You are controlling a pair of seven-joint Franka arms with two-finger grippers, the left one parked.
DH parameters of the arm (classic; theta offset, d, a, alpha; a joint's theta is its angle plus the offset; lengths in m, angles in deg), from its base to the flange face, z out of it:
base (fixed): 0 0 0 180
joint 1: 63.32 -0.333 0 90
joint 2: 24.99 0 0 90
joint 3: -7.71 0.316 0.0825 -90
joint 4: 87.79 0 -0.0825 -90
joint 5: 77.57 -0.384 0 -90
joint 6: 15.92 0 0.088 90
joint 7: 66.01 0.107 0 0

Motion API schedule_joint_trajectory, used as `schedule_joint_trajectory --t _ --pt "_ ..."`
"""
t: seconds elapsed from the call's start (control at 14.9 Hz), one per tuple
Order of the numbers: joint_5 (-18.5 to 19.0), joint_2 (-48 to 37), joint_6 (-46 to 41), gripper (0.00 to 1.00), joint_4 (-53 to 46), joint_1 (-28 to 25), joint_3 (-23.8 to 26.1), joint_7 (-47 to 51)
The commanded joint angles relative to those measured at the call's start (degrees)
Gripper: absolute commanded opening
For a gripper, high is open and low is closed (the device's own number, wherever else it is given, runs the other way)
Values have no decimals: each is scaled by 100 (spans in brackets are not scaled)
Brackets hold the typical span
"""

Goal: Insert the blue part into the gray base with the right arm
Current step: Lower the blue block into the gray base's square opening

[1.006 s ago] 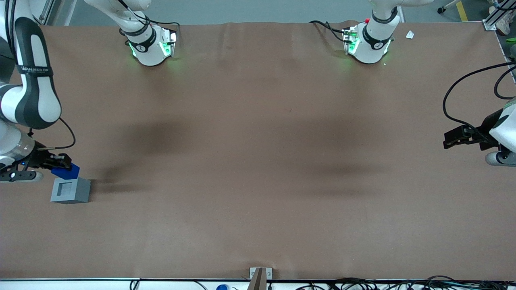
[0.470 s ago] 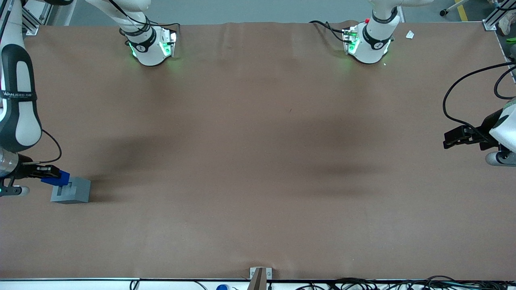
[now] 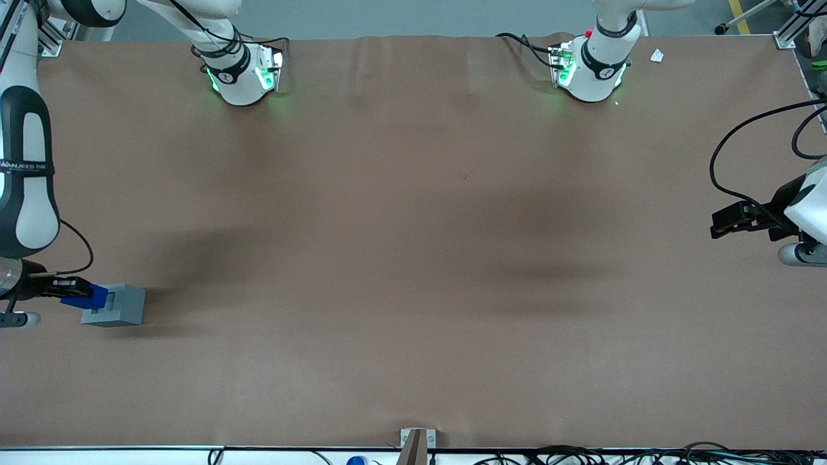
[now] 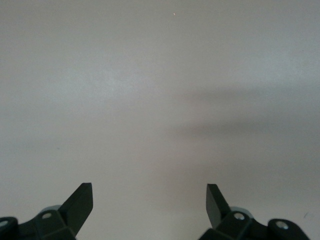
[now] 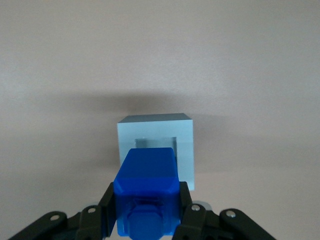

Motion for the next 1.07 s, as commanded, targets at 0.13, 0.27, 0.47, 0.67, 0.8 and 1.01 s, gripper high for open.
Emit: schedule_joint_trajectory --t 0.13,0.27,0.47,0.67,0.8,1.01 --pt "-121 271 -86 1 -324 68 -6 -129" --pt "-191 315 -68 1 -324 59 -6 -120" --pt "-200 341 -59 1 -307 42 -15 -120" --pt "-191 341 -59 1 -298 42 -15 -129" --pt "-182 341 -68 1 -298 33 -15 -137" --pt "-165 333 -68 1 -298 -20 -33 -137"
